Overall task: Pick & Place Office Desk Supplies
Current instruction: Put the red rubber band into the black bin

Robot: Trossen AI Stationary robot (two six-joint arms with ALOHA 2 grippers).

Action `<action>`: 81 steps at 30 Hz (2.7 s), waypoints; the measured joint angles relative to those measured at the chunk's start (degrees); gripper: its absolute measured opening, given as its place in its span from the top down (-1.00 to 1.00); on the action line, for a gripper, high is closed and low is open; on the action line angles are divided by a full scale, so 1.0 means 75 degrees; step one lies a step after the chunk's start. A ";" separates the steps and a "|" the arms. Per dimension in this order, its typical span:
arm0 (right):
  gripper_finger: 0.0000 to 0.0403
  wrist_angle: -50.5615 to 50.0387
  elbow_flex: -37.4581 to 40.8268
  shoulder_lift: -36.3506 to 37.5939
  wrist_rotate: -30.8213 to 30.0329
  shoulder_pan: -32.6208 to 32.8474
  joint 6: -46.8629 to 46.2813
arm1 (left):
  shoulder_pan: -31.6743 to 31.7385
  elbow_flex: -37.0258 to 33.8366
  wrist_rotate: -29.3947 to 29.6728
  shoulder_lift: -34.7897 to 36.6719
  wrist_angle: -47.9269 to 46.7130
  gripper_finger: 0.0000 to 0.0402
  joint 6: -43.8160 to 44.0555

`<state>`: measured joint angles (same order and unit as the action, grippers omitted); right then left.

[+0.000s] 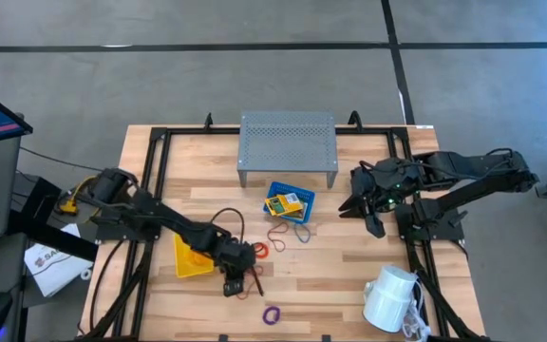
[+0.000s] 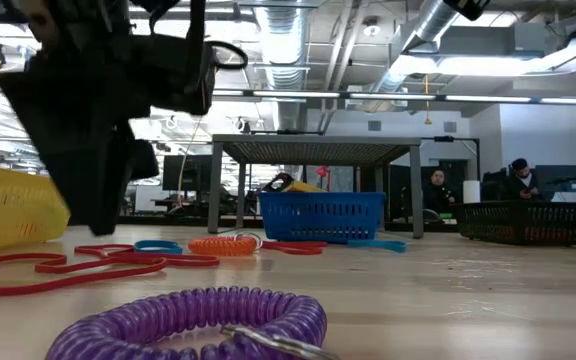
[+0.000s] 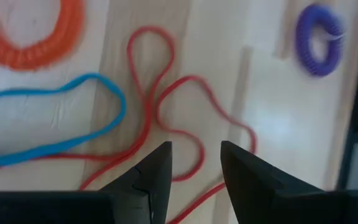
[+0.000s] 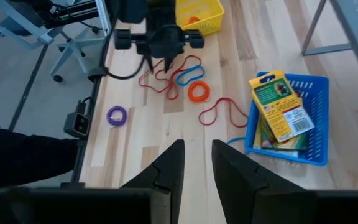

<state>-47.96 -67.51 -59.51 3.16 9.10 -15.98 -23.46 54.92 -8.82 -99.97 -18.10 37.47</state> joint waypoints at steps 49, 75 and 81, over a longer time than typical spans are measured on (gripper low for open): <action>0.61 -0.0205 0.0000 0.0000 0.0000 0.0038 -0.0152 | -0.0201 0.0198 0.1765 -0.0560 0.0361 0.99 -0.1153; 0.61 0.2217 0.0000 -0.0017 -0.0445 -0.0113 -0.0525 | 0.0169 0.0221 0.4842 0.2360 0.1316 1.00 -0.0643; 0.61 0.3639 -0.0003 -0.0254 -0.0629 -0.0289 -0.0738 | 0.0415 0.0221 0.5606 0.2773 0.2141 1.00 -0.0336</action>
<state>-20.67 -67.53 -61.41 -1.56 6.93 -21.52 -20.35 56.58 33.22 -79.17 -2.04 34.95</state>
